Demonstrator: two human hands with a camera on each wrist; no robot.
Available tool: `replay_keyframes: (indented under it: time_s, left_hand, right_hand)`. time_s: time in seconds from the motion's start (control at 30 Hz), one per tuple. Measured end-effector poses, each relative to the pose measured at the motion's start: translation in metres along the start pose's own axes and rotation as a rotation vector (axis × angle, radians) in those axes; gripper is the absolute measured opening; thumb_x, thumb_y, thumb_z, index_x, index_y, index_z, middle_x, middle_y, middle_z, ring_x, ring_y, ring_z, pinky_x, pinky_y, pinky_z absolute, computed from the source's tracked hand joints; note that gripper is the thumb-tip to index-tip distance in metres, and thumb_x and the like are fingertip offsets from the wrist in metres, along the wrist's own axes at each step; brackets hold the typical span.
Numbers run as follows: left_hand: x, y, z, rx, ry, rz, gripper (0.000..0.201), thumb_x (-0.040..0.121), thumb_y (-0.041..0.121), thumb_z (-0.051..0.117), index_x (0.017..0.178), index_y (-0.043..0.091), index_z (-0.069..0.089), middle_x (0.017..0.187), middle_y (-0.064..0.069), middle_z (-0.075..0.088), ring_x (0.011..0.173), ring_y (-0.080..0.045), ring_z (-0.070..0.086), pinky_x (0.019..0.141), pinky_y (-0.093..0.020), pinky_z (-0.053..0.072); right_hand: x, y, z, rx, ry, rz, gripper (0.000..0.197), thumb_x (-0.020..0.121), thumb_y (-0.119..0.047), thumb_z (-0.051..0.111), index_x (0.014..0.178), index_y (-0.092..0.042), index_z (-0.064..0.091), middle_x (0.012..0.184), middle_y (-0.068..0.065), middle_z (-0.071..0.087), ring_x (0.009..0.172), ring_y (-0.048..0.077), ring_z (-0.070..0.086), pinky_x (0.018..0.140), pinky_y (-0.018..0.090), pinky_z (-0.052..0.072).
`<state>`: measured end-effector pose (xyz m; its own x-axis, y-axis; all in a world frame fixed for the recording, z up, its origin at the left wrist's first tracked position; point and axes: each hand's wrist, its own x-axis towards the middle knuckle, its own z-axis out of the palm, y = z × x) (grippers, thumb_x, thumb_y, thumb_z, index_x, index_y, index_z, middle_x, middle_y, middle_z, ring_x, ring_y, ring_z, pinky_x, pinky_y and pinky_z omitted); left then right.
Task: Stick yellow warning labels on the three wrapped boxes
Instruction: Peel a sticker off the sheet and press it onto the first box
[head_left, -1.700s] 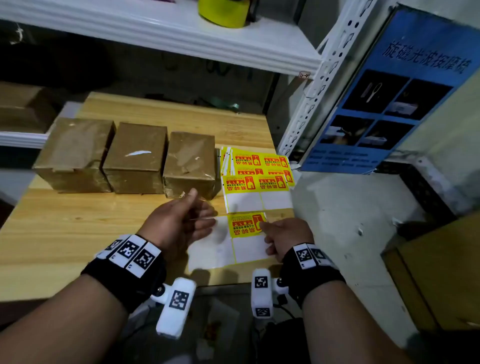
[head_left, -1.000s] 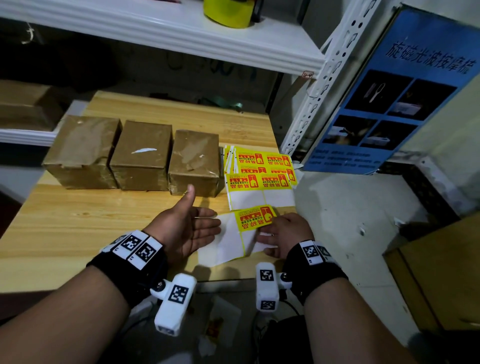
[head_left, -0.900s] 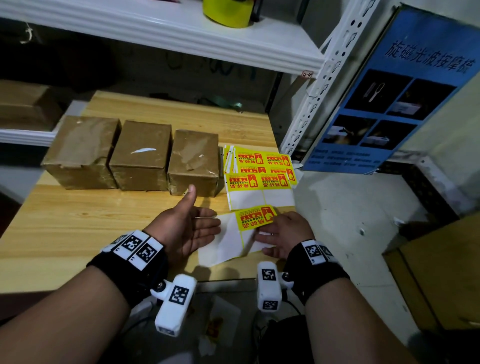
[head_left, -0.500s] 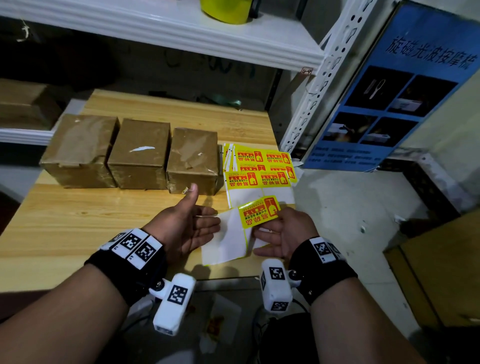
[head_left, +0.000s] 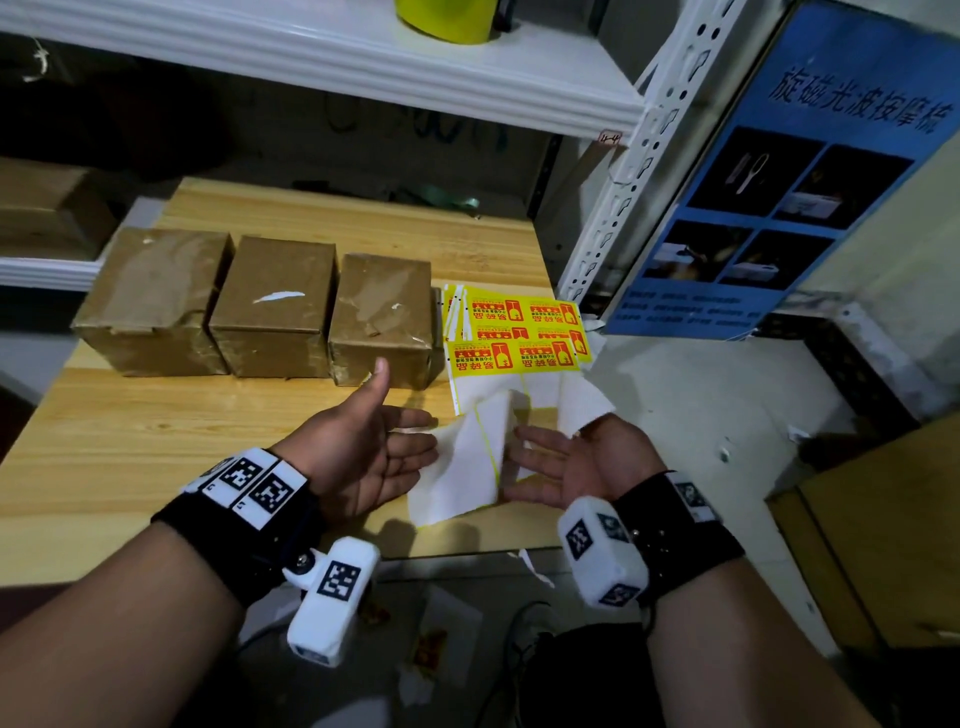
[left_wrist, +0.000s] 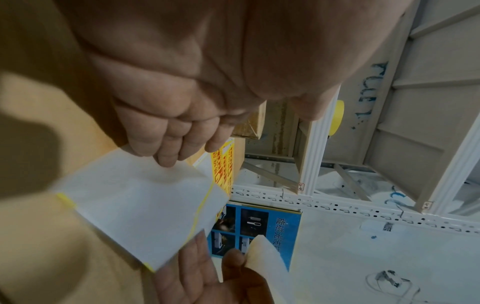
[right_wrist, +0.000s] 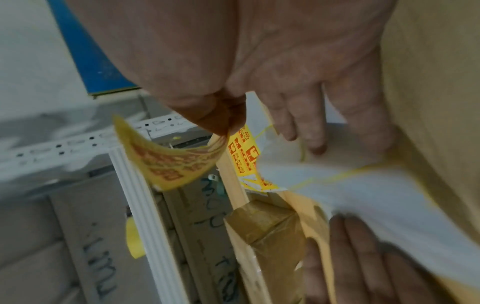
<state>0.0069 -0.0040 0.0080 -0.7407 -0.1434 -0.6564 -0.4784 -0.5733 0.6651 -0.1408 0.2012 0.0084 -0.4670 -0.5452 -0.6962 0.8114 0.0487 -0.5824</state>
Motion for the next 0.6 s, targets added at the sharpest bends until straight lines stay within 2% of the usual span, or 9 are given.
replay_keyframes:
  time_s: [0.07,0.1,0.17,0.23,0.3,0.37,0.43,0.5,0.6]
  left_hand:
    - [0.0,0.0,-0.001,0.01,0.011,0.013,0.105,0.066,0.084,0.039,0.137,0.007,0.052,0.143,-0.022,0.056,0.136,-0.032,0.052,0.12,-0.049,0.031]
    - [0.001,0.0,-0.001,0.009,0.009,0.022,0.104,0.066,0.083,0.04,0.136,0.007,0.053,0.143,-0.022,0.057,0.135,-0.032,0.052,0.12,-0.049,0.031]
    - [0.001,0.0,-0.003,-0.024,-0.004,0.041,0.098,0.075,0.082,0.038,0.133,0.005,0.055,0.14,-0.024,0.058,0.134,-0.034,0.053,0.119,-0.05,0.033]
    - [0.001,0.001,-0.007,-0.075,-0.018,0.064,0.092,0.083,0.078,0.037,0.131,0.002,0.055,0.136,-0.027,0.059,0.131,-0.037,0.055,0.118,-0.052,0.035]
    - [-0.002,0.003,-0.008,-0.112,-0.022,0.11,0.089,0.082,0.074,0.043,0.131,0.001,0.054,0.133,-0.028,0.062,0.127,-0.041,0.058,0.113,-0.053,0.042]
    - [-0.006,0.007,-0.008,-0.137,0.017,0.209,0.077,0.081,0.065,0.049,0.125,0.002,0.057,0.128,-0.027,0.065,0.114,-0.041,0.066,0.096,-0.049,0.056]
    - [-0.01,0.012,-0.008,-0.147,0.093,0.376,0.053,0.089,0.05,0.053,0.11,0.002,0.062,0.113,-0.026,0.067,0.088,-0.033,0.072,0.073,-0.041,0.064]
    - [-0.016,0.018,-0.011,-0.164,0.157,0.533,0.039,0.089,0.04,0.056,0.099,0.004,0.063,0.1,-0.023,0.068,0.072,-0.027,0.068,0.061,-0.035,0.062]
    - [-0.021,0.031,-0.022,-0.194,0.283,0.659,0.028,0.094,0.034,0.058,0.097,0.006,0.064,0.094,-0.019,0.069,0.071,-0.024,0.066,0.062,-0.03,0.057]
  right_hand:
    - [-0.001,0.004,0.008,-0.062,0.176,-0.166,0.025,0.096,-0.025,0.05,0.088,-0.006,0.062,0.091,0.016,0.062,0.081,0.033,0.065,0.066,0.048,0.056]
    - [-0.001,0.006,0.009,-0.101,0.24,-0.255,0.02,0.095,-0.019,0.052,0.08,-0.008,0.061,0.079,0.014,0.059,0.064,0.028,0.058,0.056,0.037,0.051]
    - [-0.001,0.008,0.013,-0.173,0.279,-0.391,0.015,0.092,-0.013,0.059,0.077,-0.012,0.059,0.068,0.009,0.054,0.05,0.02,0.045,0.049,0.027,0.034]
    - [0.0,0.01,0.015,-0.259,0.278,-0.482,0.017,0.093,-0.012,0.062,0.076,-0.013,0.057,0.063,0.006,0.05,0.047,0.017,0.039,0.048,0.025,0.027]
    - [0.0,0.011,0.02,-0.322,0.283,-0.553,0.021,0.094,-0.011,0.061,0.074,-0.013,0.054,0.056,0.003,0.047,0.045,0.015,0.037,0.045,0.024,0.025]
    - [0.003,0.012,0.024,-0.344,0.288,-0.615,0.024,0.094,-0.012,0.062,0.072,-0.014,0.054,0.049,-0.001,0.044,0.043,0.014,0.033,0.043,0.023,0.025]
    - [0.005,0.014,0.027,-0.342,0.274,-0.657,0.025,0.093,-0.013,0.065,0.071,-0.015,0.054,0.045,-0.006,0.041,0.043,0.014,0.03,0.045,0.023,0.025]
    - [0.007,0.016,0.031,-0.307,0.243,-0.674,0.024,0.092,-0.012,0.067,0.072,-0.015,0.055,0.045,-0.008,0.039,0.044,0.014,0.029,0.045,0.023,0.025]
    - [0.008,0.019,0.042,-0.192,0.188,-0.699,0.021,0.092,-0.01,0.067,0.076,-0.015,0.056,0.052,-0.003,0.042,0.049,0.015,0.033,0.043,0.024,0.024]
